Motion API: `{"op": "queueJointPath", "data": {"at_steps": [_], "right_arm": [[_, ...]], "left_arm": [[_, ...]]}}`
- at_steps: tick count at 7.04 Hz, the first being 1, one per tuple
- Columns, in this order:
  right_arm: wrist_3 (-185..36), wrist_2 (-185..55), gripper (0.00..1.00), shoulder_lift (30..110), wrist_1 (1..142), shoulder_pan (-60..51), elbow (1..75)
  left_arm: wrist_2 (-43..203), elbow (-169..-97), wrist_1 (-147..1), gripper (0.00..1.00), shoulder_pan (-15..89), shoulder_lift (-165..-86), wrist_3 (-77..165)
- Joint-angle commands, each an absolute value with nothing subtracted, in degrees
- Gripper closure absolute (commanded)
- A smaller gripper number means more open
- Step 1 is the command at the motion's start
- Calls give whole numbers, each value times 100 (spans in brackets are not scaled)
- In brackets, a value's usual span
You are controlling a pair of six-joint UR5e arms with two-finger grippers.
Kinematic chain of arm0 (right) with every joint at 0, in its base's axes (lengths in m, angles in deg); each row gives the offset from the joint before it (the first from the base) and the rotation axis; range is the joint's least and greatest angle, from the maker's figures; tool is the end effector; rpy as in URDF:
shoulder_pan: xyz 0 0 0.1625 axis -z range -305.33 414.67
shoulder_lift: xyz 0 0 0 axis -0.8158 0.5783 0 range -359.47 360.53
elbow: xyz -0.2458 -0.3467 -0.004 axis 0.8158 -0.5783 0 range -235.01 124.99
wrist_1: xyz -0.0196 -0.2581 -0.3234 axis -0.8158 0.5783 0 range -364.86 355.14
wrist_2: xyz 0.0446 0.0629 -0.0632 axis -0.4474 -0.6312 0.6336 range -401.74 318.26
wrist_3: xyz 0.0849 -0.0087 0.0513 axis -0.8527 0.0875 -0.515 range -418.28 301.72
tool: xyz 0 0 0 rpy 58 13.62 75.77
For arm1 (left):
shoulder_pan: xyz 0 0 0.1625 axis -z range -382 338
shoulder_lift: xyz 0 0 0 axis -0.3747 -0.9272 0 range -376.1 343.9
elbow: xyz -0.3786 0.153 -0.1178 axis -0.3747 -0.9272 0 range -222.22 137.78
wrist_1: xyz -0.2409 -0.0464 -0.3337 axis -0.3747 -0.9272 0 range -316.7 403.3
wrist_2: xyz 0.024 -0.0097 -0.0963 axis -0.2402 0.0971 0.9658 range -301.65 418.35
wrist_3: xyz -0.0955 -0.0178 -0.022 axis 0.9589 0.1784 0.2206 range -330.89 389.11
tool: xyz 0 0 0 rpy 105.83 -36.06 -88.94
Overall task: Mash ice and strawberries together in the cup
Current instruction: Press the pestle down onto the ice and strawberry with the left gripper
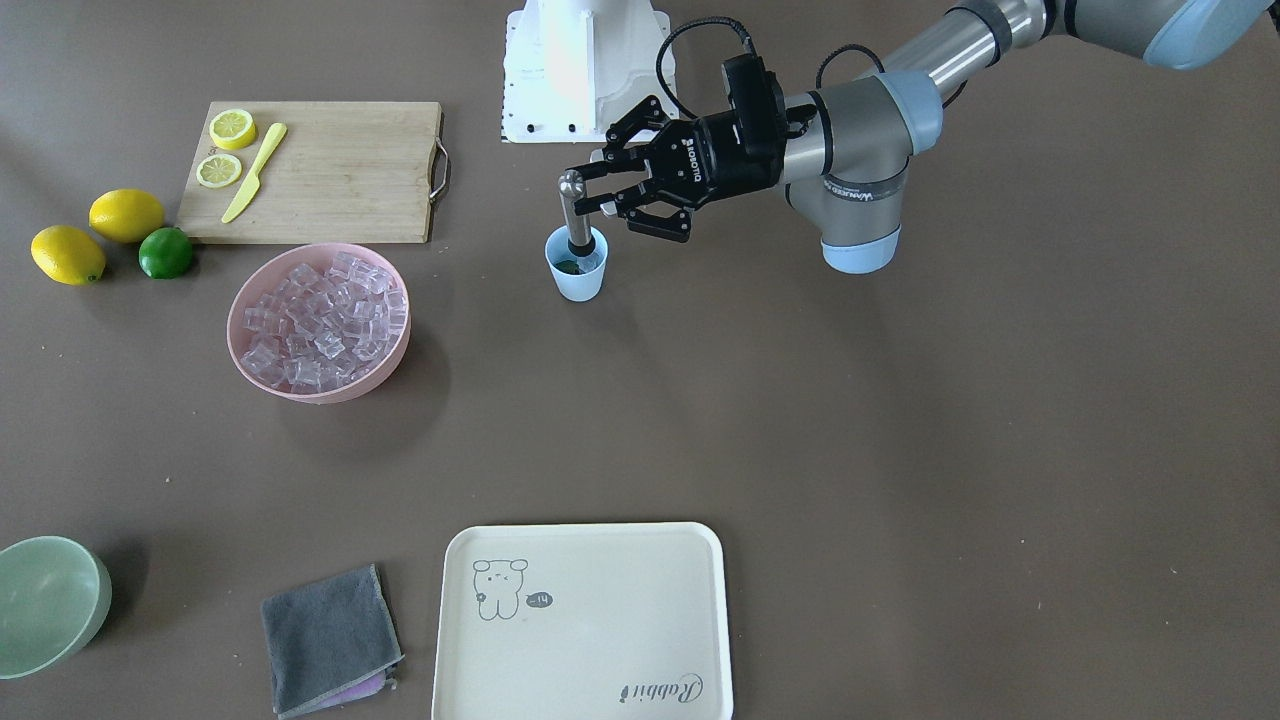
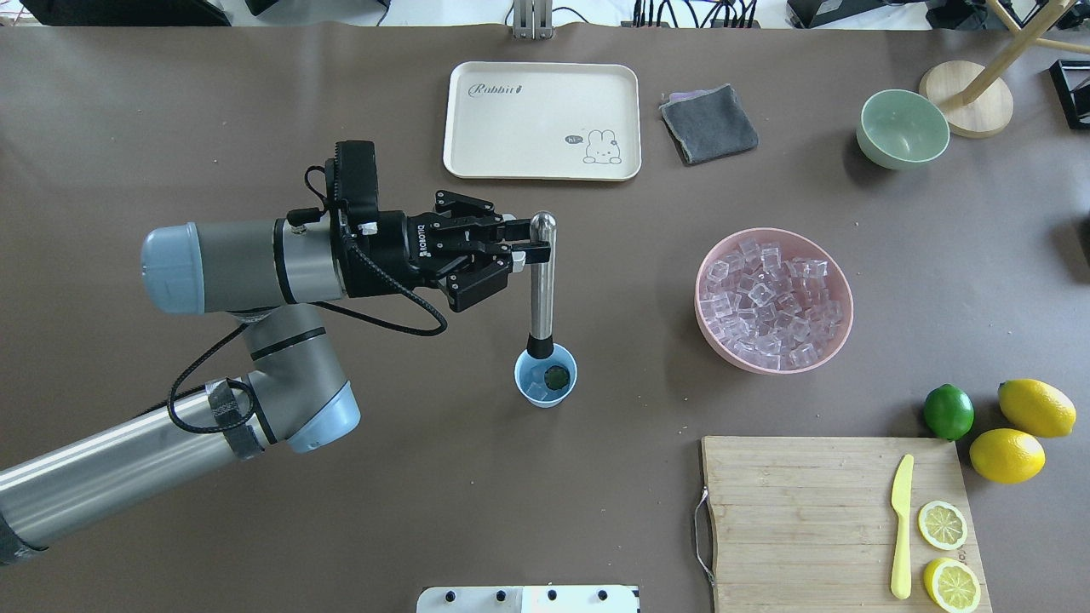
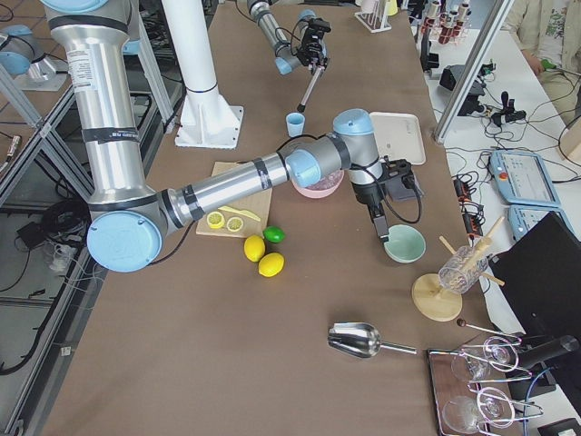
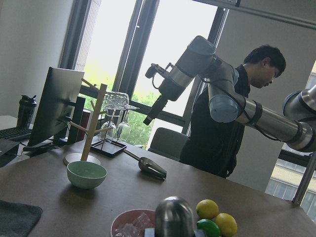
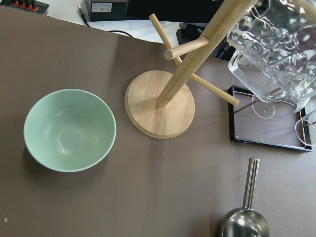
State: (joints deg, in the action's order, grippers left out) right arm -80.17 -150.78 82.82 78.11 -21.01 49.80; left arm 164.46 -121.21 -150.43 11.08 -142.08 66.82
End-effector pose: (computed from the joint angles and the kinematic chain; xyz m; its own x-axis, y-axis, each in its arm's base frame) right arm -0.0390 -0.5603 0.4662 0.8931 -0.0476 0.4472 -0.1268 0.9274 0.3519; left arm 0.4598 -0.4256 0.2031 -0.0491 0.9391 -0.3401 0.6242 0.2947 0.7235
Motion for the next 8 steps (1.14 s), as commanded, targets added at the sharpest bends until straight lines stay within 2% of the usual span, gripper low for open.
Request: {"op": "queueJointPath", "data": {"at_steps": [1, 8], "right_arm": [[-8017, -15063, 0, 8280, 7811, -2101, 4931], [-8017, -15063, 0, 8280, 7802, -2092, 4914]], "left_arm": [[16444, -12027, -15024, 100, 1034, -14240, 6681], [16444, -11816, -15015, 100, 981, -14345, 6699]]}}
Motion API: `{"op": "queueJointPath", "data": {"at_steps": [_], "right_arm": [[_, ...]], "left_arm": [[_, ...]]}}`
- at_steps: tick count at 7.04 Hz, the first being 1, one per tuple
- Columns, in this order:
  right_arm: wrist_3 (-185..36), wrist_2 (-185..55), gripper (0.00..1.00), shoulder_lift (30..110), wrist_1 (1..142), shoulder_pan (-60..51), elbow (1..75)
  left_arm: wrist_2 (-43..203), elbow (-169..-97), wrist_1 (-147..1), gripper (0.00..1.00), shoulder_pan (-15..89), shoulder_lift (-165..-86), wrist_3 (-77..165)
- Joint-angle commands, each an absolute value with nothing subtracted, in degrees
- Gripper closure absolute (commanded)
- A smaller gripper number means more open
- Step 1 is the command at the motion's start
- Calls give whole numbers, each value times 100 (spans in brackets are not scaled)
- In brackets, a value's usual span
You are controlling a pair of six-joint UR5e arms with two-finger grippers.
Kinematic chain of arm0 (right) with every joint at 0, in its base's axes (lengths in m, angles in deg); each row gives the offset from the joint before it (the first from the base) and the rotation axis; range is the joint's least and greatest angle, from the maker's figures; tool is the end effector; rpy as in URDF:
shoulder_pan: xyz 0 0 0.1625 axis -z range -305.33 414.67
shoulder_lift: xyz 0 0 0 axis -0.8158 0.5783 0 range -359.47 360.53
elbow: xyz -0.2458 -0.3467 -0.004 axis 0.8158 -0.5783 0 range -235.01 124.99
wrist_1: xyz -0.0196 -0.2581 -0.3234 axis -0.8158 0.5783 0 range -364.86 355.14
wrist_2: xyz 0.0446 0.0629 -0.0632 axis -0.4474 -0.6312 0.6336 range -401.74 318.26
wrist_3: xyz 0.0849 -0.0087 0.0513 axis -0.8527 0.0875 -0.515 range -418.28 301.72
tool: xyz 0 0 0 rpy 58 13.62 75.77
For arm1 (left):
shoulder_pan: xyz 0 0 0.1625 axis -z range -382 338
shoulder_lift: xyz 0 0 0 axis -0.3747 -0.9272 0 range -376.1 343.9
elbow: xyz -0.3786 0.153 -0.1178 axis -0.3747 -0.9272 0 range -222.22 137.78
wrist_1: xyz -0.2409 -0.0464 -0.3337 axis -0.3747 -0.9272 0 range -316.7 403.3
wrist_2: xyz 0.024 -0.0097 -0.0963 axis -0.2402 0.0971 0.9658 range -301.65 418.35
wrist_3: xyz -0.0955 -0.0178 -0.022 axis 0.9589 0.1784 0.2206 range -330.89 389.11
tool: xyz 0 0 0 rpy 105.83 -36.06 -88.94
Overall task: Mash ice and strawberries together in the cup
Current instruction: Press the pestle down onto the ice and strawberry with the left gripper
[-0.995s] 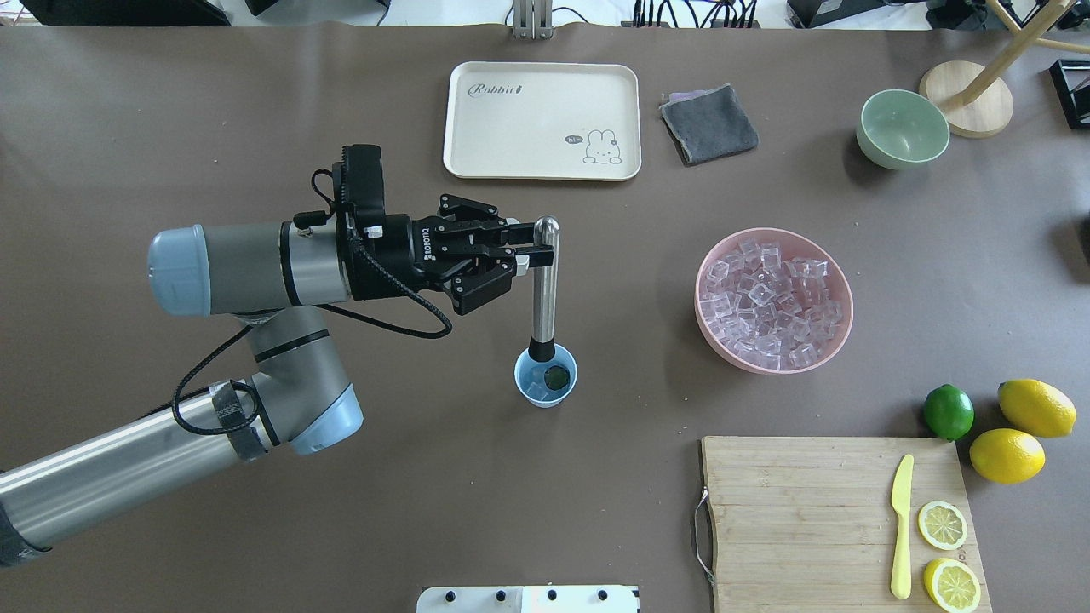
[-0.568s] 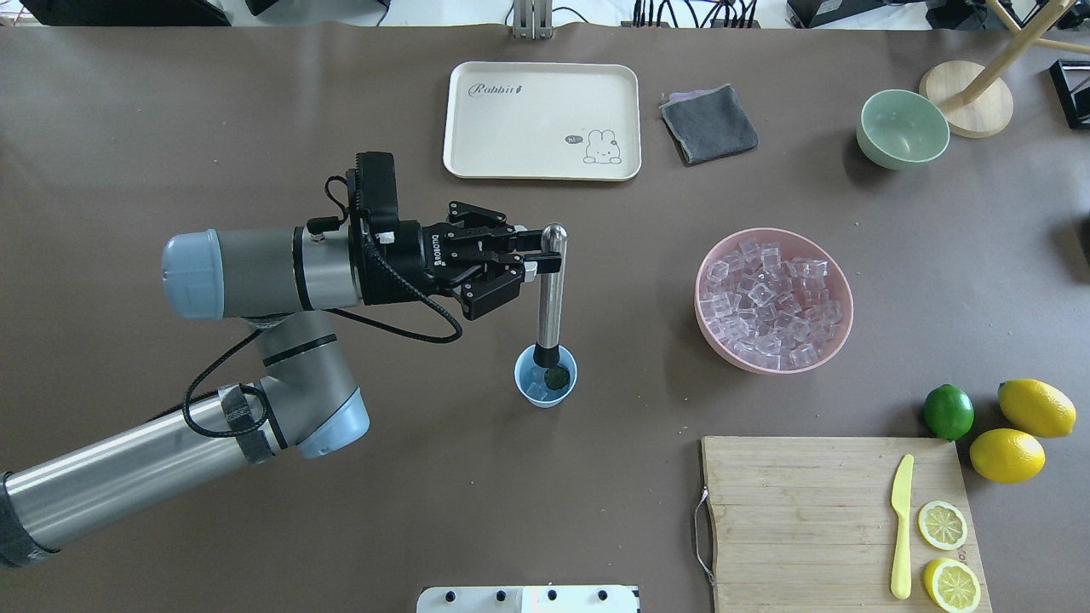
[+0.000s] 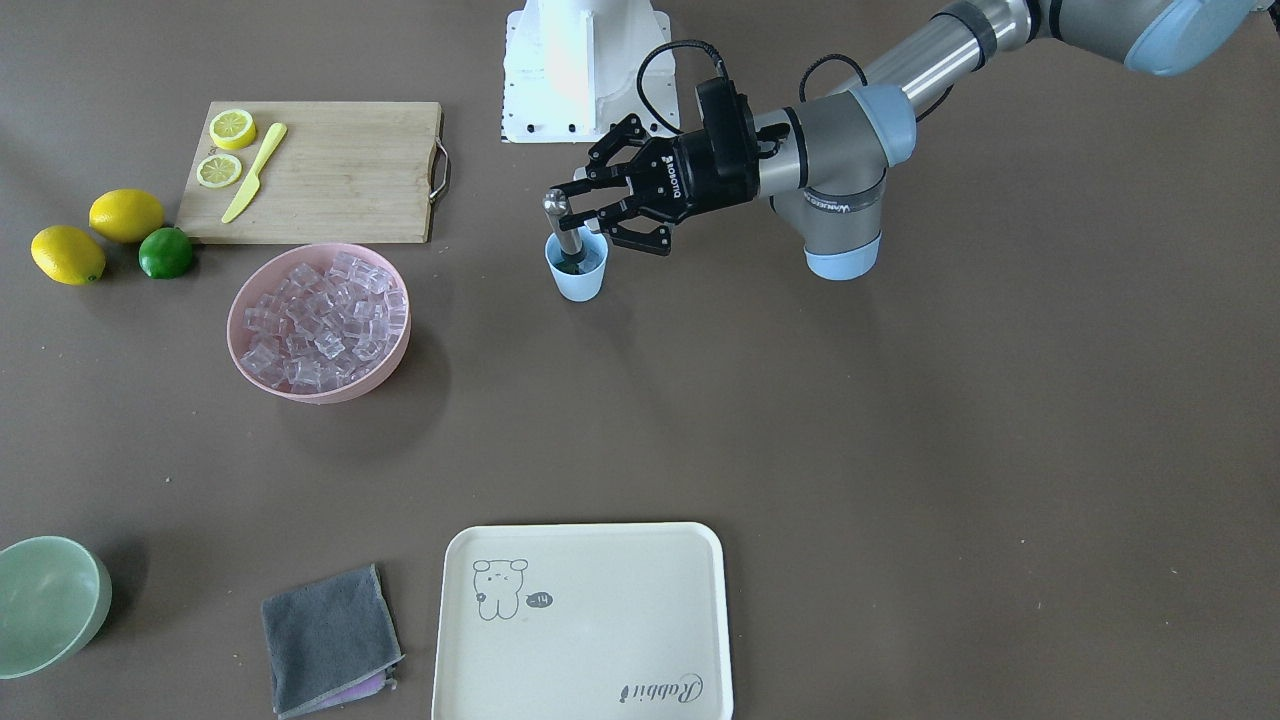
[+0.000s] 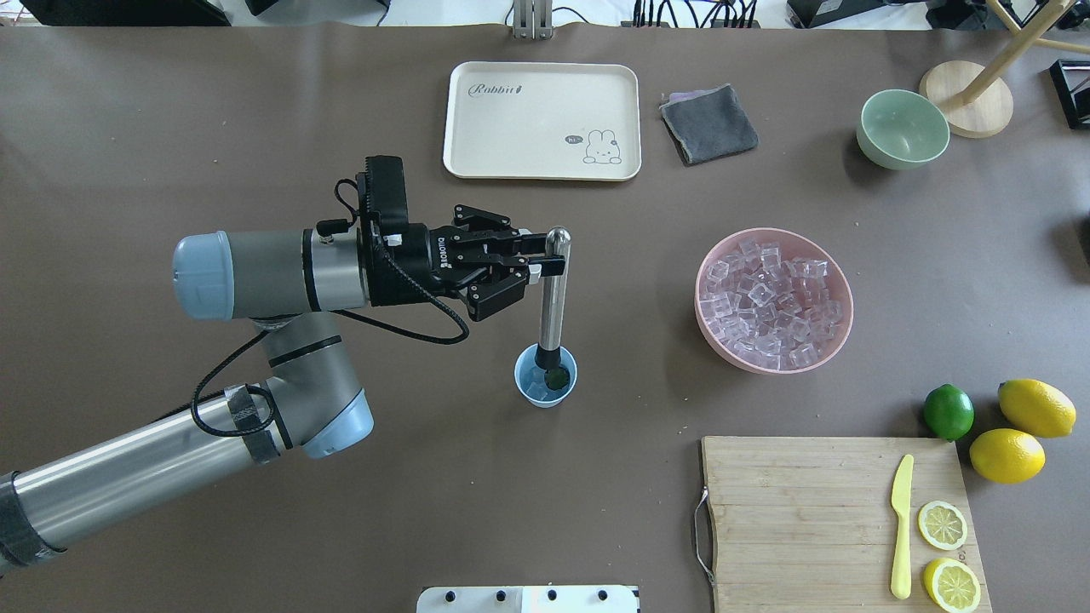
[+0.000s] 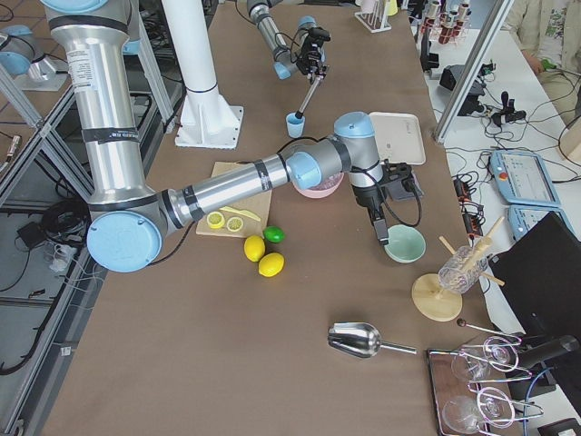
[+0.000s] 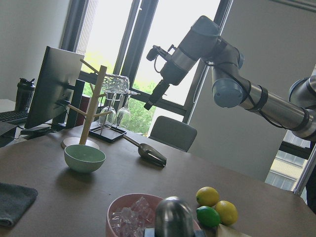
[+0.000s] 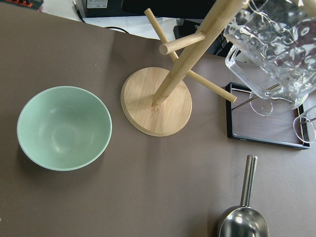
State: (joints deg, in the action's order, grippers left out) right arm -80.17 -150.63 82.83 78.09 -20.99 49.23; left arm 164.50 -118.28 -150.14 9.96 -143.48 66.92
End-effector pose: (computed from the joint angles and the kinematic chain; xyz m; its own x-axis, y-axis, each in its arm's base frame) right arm -0.0393 -0.5615 0.4712 0.8952 -0.0428 0.4435 -0.1260 0.9304 0.3442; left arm 0.4824 -0.4255 0.2069 -0.0596 0.9316 -0.3585 0.5983 0.3208 0.7343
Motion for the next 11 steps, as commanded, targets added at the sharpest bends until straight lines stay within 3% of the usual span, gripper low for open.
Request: {"op": "queueJointPath", "data": {"at_steps": [1, 11], "right_arm": [[-8017, -15063, 0, 8271, 7802, -2101, 4914], [-8017, -15072, 0, 8289, 7802, -2092, 4940]], "left_arm": [[16452, -11816, -15024, 100, 938, -14310, 6716], [16233, -11658, -15050, 100, 761, -14284, 6707]]}}
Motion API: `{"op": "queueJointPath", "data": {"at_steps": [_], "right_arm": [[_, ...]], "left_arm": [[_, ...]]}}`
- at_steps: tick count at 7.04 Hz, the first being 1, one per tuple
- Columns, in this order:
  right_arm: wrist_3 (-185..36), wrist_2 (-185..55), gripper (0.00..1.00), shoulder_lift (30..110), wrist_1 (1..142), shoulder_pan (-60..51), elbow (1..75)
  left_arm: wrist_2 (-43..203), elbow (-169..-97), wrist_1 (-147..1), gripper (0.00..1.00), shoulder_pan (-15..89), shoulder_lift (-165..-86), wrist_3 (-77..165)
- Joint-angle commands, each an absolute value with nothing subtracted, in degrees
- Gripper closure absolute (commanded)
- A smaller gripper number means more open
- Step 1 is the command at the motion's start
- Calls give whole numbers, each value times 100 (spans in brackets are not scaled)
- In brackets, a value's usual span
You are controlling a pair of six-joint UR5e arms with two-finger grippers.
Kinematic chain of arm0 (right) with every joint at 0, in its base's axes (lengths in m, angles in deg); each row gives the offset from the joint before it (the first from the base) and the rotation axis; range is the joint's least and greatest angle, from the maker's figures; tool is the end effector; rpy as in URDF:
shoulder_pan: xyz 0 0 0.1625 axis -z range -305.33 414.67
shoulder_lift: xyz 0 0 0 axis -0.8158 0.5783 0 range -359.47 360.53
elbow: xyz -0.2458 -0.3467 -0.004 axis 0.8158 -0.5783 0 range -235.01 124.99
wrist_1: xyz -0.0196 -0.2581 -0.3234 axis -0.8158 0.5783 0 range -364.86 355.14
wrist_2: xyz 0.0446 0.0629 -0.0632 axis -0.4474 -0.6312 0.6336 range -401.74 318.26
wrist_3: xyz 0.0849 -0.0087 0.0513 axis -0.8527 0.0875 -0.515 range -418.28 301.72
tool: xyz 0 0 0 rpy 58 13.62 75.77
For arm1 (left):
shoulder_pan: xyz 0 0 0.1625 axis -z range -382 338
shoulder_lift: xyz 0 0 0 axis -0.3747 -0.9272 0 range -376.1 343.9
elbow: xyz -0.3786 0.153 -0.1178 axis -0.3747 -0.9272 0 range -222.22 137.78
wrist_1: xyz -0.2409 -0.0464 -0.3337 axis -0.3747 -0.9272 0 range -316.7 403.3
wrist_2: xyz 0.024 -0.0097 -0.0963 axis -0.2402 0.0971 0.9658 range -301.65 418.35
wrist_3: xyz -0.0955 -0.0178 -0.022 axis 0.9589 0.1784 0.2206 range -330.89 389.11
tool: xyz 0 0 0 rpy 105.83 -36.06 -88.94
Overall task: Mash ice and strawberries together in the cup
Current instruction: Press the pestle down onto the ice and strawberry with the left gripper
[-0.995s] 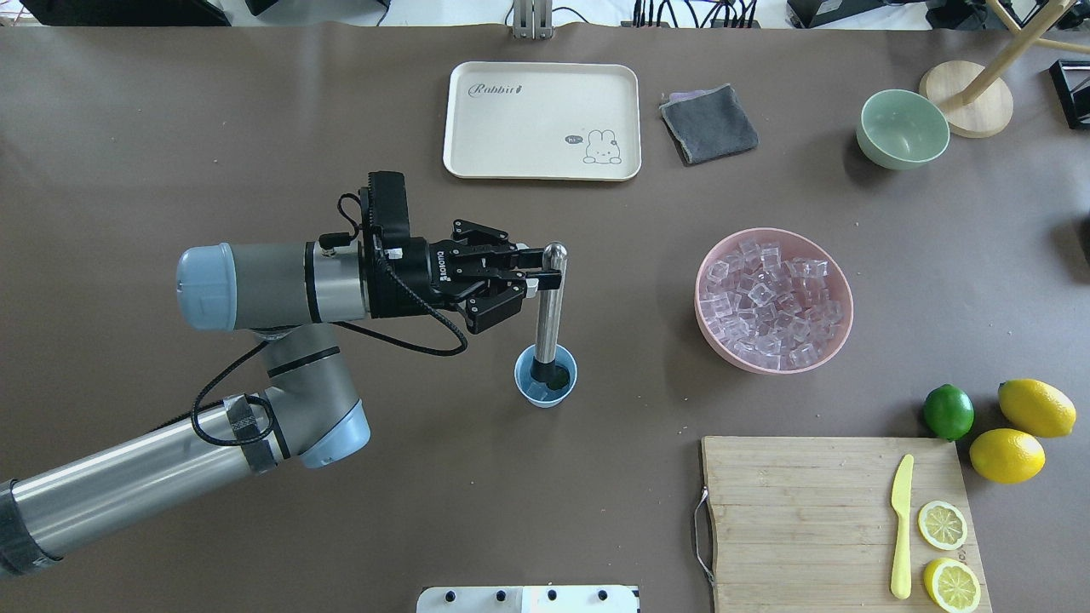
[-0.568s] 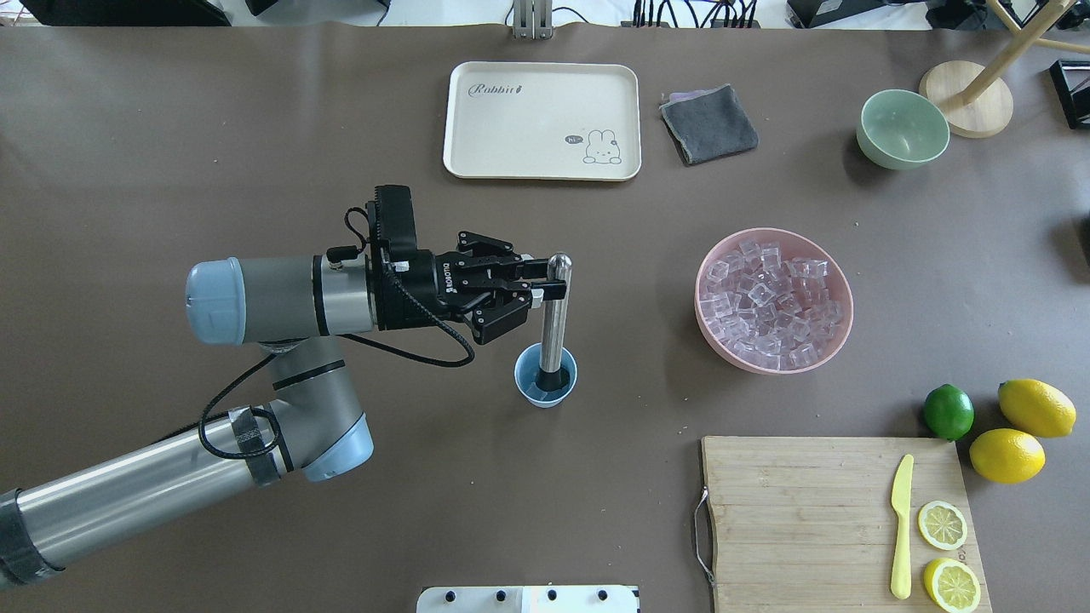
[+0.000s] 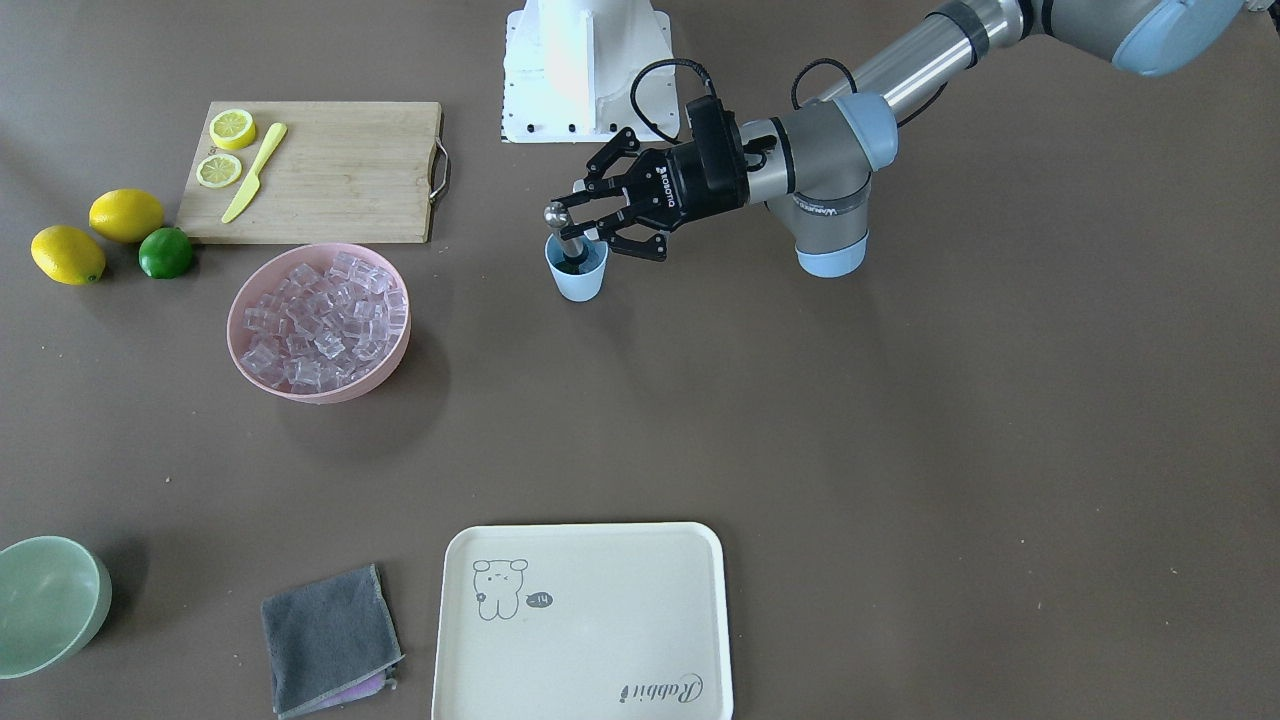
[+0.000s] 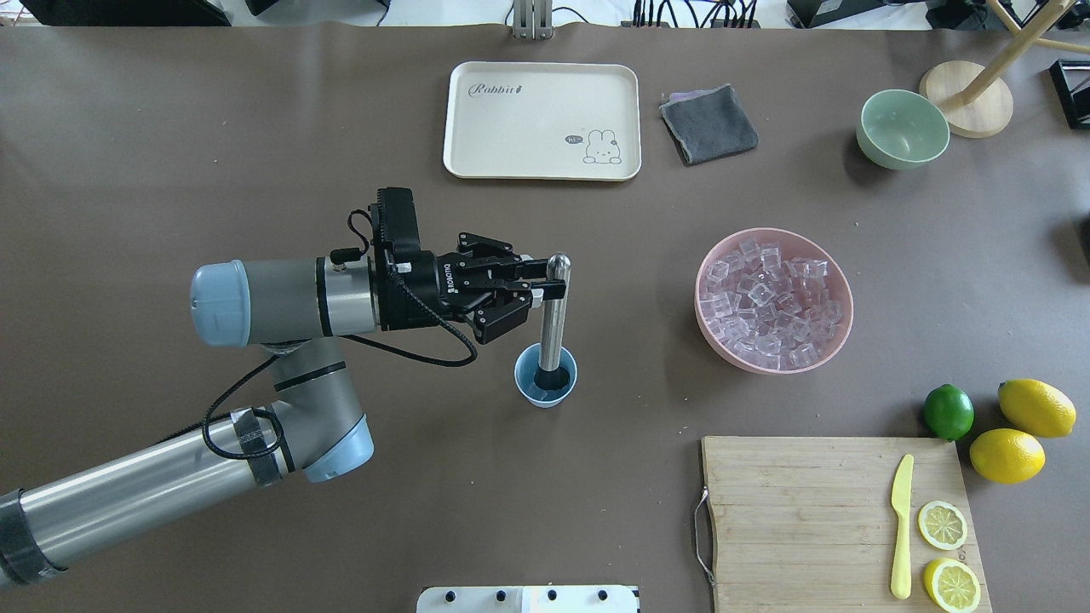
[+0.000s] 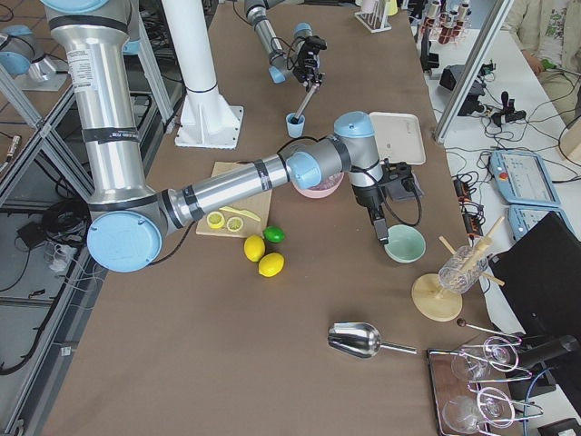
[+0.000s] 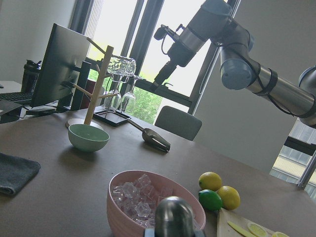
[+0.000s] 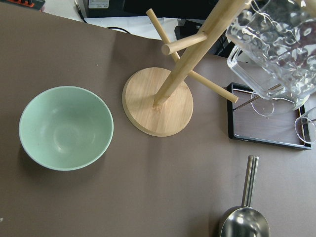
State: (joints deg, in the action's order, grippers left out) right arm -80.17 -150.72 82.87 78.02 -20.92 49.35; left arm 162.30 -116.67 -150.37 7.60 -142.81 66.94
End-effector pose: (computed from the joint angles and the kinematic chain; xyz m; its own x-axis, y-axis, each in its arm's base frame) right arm -0.0400 -0.5609 0.4704 0.8943 -0.0456 0.4452 -0.1249 0.9299 0.3460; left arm 0.5044 -0.4122 0.2245 -0.0618 0.9167 -0.3947 0.5808 0.3547 0.7328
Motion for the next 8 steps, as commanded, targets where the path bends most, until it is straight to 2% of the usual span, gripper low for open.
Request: {"op": "queueJointPath", "data": {"at_steps": [1, 8], "right_arm": [[-8017, -15072, 0, 8289, 7802, -2092, 4940], [-8017, -15081, 0, 8280, 7802, -2092, 4975]], "left_arm": [[16233, -11762, -15050, 100, 796, -14292, 6742], [16250, -11869, -15032, 100, 990, -14240, 7033]]}}
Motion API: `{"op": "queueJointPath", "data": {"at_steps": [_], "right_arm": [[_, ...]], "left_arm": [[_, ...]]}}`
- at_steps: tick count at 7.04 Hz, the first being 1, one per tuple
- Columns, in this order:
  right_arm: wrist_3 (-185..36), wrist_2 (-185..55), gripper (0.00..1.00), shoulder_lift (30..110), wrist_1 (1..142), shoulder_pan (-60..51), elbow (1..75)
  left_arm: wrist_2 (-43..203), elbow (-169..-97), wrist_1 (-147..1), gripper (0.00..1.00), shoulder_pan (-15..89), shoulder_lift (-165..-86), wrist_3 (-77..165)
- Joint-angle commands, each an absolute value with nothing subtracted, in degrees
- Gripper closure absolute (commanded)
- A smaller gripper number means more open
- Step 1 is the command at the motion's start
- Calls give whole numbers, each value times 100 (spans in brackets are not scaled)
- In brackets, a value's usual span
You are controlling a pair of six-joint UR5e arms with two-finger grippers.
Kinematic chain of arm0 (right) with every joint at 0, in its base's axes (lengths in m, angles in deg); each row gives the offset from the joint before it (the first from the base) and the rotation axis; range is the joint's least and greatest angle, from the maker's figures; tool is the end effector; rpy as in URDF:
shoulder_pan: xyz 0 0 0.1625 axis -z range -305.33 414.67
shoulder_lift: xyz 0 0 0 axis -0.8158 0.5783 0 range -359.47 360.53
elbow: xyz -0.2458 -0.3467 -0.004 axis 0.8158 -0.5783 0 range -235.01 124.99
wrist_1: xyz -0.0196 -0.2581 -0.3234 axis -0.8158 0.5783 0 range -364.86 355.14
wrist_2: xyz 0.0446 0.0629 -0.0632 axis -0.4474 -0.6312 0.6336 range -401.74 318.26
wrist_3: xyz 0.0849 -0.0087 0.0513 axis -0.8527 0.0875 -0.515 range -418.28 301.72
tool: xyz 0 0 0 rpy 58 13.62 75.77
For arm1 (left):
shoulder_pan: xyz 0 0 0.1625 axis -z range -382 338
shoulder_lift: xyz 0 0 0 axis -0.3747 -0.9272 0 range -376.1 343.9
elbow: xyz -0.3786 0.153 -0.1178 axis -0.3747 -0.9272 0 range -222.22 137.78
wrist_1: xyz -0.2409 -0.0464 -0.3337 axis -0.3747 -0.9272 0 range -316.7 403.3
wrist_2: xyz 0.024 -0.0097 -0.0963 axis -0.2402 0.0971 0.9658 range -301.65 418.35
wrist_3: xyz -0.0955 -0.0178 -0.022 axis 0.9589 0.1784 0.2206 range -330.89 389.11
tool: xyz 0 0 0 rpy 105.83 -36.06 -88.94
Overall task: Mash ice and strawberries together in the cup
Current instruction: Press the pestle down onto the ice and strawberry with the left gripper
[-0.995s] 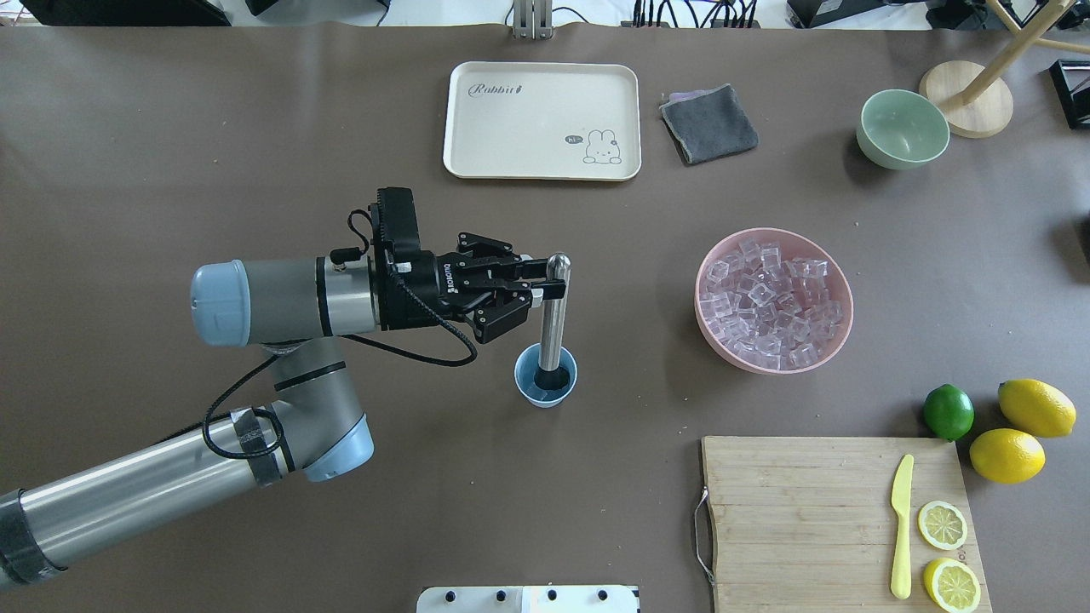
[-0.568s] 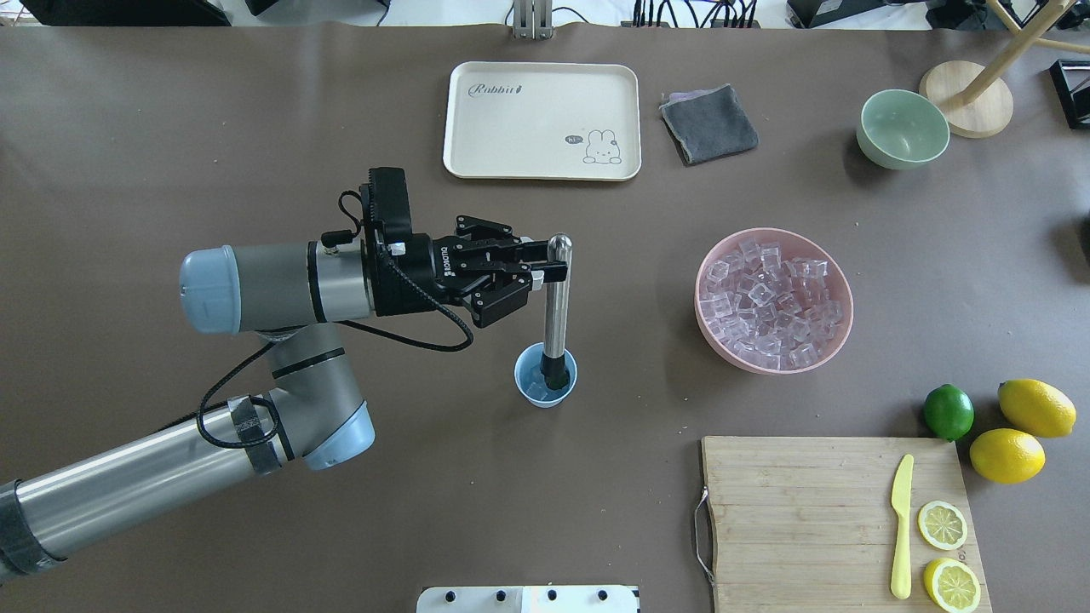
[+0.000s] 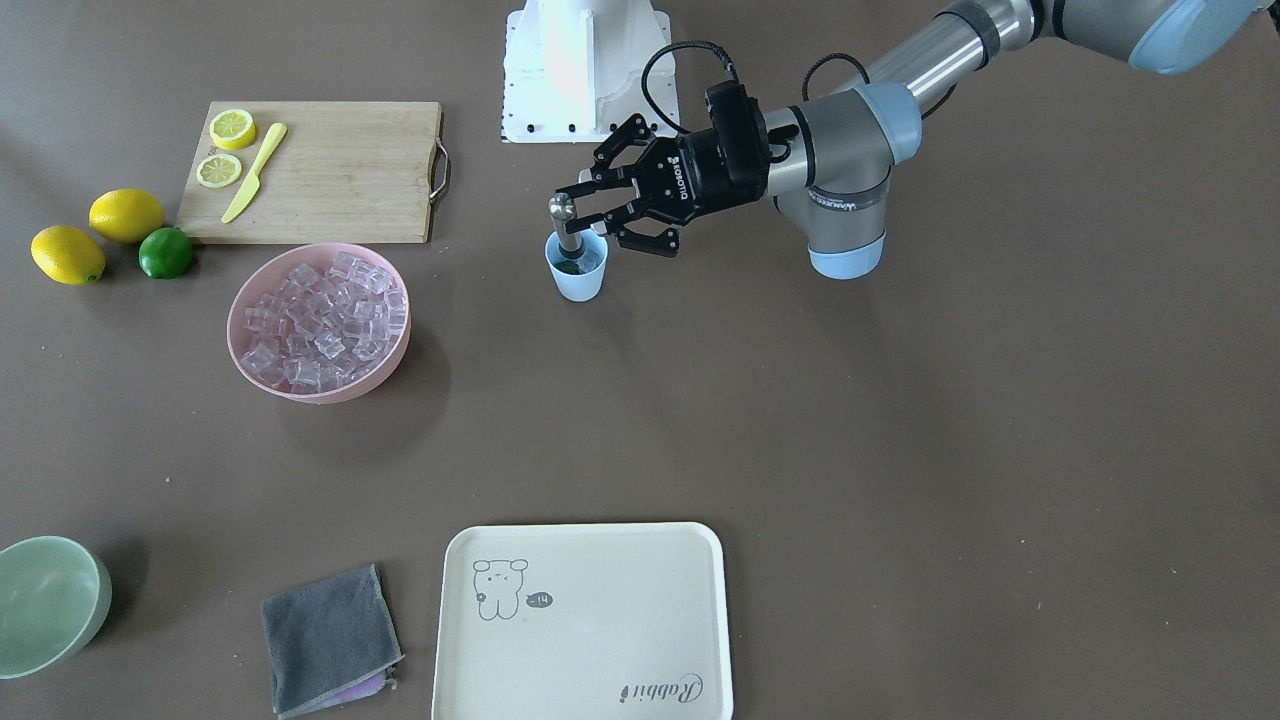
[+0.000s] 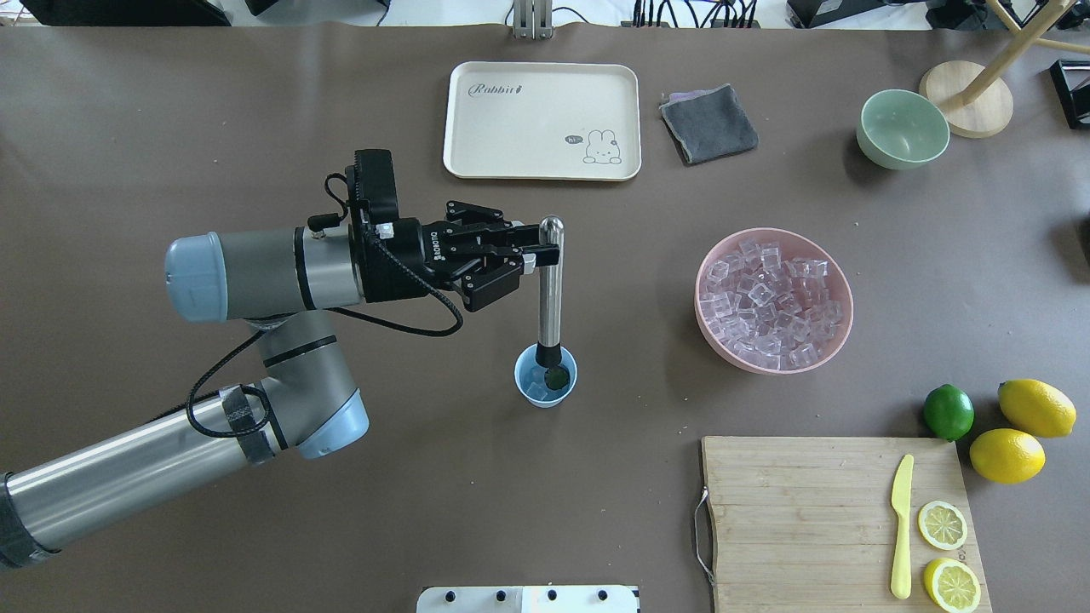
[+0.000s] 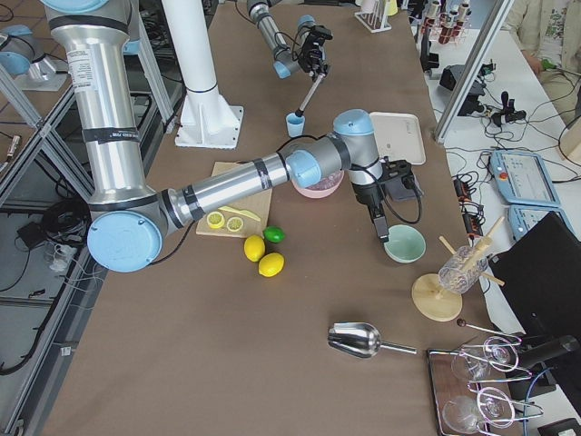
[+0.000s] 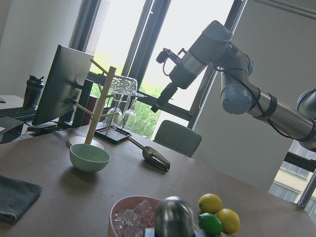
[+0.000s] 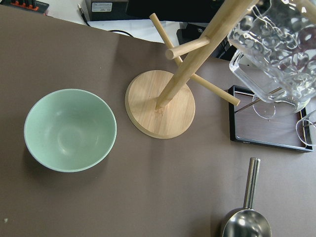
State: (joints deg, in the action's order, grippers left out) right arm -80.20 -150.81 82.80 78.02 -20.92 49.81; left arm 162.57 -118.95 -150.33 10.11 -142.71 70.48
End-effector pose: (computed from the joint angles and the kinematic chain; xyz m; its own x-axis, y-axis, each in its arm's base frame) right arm -0.0400 -0.5603 0.4657 0.8926 -0.0496 0.4482 -0.1259 0.9270 0.3533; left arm 0.4764 -0.4274 0.2104 -0.0747 0.9057 -0.4172 0.6130 0.3717 0.6972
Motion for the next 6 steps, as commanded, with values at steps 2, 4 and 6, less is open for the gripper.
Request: {"op": "queueJointPath", "data": {"at_steps": [2, 4, 6], "right_arm": [[-8017, -15081, 0, 8280, 7802, -2092, 4958], [-8017, -15072, 0, 8254, 7802, -2083, 4914], [-8017, -15072, 0, 8210, 7802, -2074, 4827]], "left_arm": [[16233, -11772, -15024, 100, 973, -14248, 7033], [16233, -11684, -15024, 100, 964, -14248, 7033], [16119, -11649, -15024, 100, 850, -14248, 7033]]}}
